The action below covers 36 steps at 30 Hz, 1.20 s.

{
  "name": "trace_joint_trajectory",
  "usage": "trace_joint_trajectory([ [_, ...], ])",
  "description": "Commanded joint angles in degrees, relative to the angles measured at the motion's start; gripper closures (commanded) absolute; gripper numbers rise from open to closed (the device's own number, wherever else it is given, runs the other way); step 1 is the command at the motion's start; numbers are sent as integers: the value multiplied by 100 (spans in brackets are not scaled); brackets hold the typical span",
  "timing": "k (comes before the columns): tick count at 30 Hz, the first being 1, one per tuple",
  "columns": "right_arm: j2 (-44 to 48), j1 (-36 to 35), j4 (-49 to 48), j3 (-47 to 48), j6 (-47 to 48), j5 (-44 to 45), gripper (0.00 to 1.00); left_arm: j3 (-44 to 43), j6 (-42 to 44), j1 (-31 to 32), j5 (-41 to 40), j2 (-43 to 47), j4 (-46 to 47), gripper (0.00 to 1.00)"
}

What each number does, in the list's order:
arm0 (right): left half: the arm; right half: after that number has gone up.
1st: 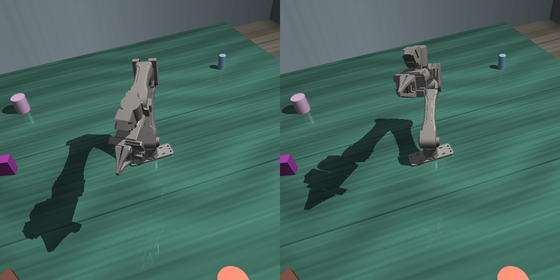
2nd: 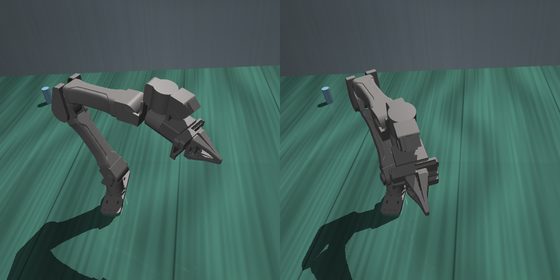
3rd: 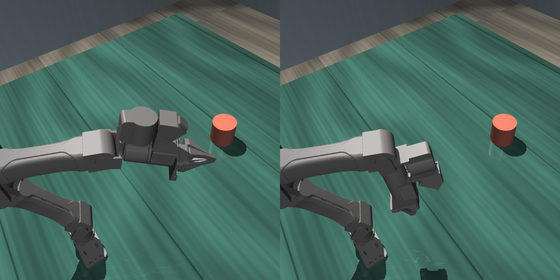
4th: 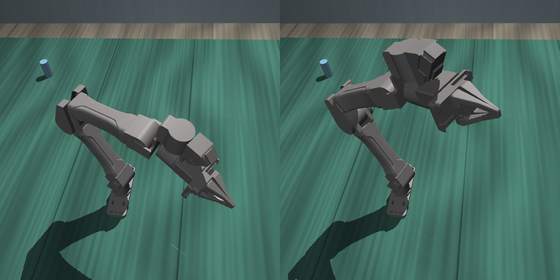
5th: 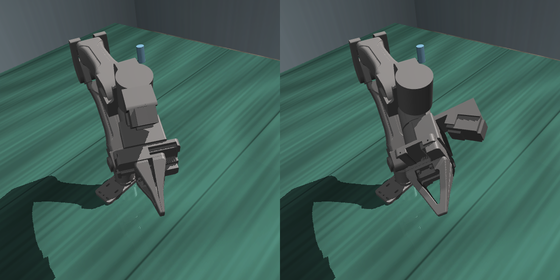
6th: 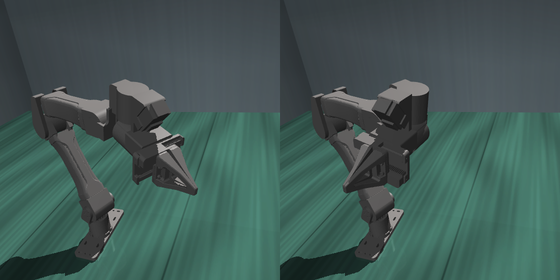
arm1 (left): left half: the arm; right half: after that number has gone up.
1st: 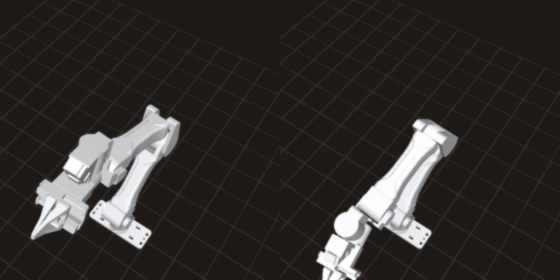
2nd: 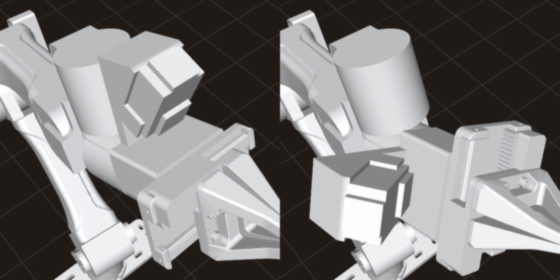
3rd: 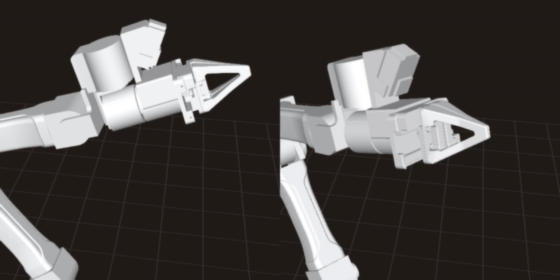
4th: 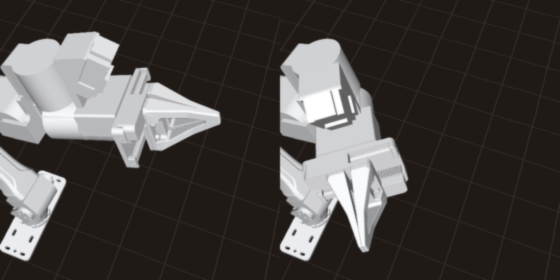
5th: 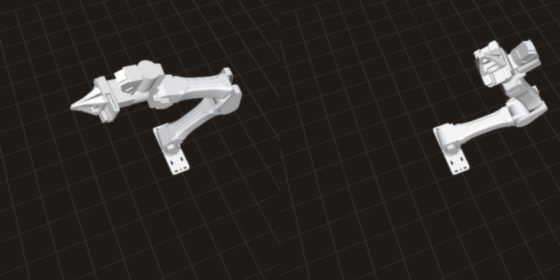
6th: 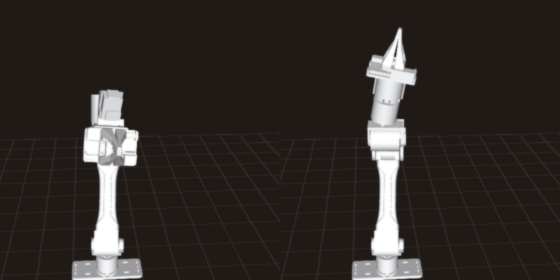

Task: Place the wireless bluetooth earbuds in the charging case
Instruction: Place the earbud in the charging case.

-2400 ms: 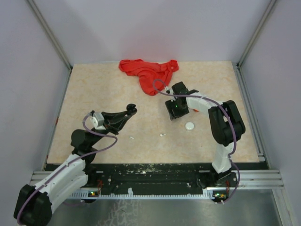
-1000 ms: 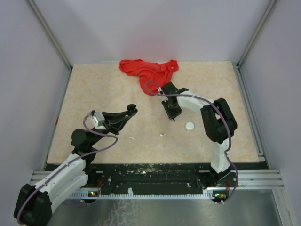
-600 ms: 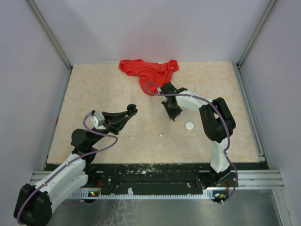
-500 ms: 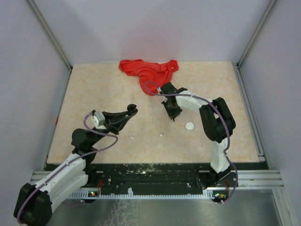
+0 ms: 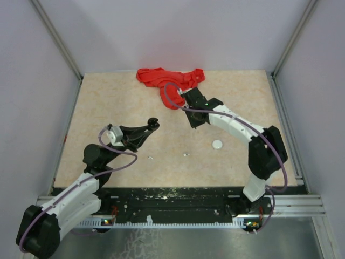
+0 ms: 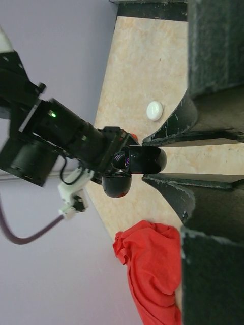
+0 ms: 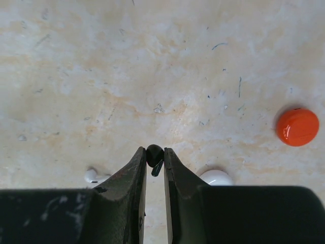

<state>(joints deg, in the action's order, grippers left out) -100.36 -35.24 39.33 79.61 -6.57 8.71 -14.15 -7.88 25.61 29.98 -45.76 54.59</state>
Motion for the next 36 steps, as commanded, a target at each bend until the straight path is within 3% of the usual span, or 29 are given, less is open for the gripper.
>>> trace_joint_trajectory([
  [1,1024,-307,-263,277,-106,458,90,-282,447,-14,147,-83,190,99],
  [17,2877,-1837,-2357,-175,-43,1779,93,-749,1019,22,89,-1023,1279,99],
  [23,3028,-2438,-3117,-333,246,2214,94,-842,1028,96,-189,-1229,1453,99],
  [29,3053,-2964,-4502,-919,609,2487,95,-822,1098,221,-435,-1353,1705,99],
  [36,2944,-3232,-5490,-1330,827,2513,95,-700,1165,300,-436,-1305,1804,99],
])
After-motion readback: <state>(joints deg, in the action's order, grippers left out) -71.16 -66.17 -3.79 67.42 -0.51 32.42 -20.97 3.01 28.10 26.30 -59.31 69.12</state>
